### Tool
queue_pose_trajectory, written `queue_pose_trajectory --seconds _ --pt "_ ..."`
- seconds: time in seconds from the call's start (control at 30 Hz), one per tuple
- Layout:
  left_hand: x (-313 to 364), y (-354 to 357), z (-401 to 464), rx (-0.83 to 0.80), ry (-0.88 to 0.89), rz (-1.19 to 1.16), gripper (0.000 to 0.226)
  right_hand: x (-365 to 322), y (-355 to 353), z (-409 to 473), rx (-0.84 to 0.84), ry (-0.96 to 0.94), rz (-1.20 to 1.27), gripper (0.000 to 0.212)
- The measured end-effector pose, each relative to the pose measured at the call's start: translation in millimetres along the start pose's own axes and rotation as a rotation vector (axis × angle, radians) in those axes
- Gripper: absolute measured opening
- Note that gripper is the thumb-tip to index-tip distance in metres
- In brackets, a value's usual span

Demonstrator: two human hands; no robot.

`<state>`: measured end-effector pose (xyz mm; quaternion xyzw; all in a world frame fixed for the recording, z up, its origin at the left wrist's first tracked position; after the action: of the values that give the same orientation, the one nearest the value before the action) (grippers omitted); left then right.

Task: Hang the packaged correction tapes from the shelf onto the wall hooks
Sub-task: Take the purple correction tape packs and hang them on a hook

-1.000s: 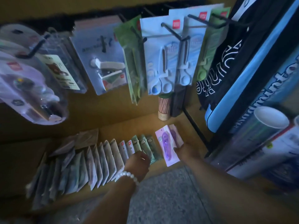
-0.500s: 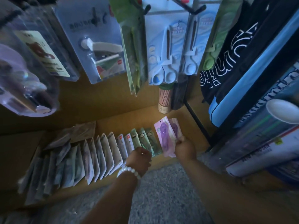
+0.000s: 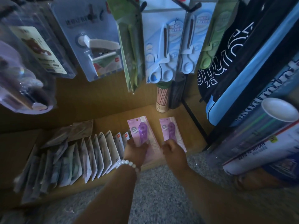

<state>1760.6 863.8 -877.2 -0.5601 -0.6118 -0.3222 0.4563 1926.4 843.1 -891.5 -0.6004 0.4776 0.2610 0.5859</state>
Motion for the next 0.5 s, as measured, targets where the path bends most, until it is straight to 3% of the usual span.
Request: queue_pose_trajectory --seconds 0.1,0.2,0.3,0.5 --pt "-7 0 5 -0.009 -0.007 0.018 0.022 11 -30 20 0.144 0.077 -0.184 0.026" --pt "-11 0 8 -0.010 -0.002 0.047 0.009 33 -48 42 0.192 0.243 -0.350 0.050" --pt "-13 4 9 -0.039 0.010 0.059 0.009 45 -49 57 0.139 0.346 -0.490 0.068" --pt "-24 5 17 -0.065 0.026 0.075 0.029 49 -31 67 0.018 0.482 -0.464 0.079"
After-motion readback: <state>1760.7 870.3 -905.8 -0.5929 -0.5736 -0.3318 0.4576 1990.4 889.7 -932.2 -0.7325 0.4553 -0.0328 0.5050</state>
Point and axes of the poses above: each hand's wrist, its own z-axis towards the middle knuckle, its own y-axis out of the palm, x = y × z, the point moved 7 cm from there along z, towards the middle knuckle, and after that the axes turned 1 degree about y, right-handed, at the moved point
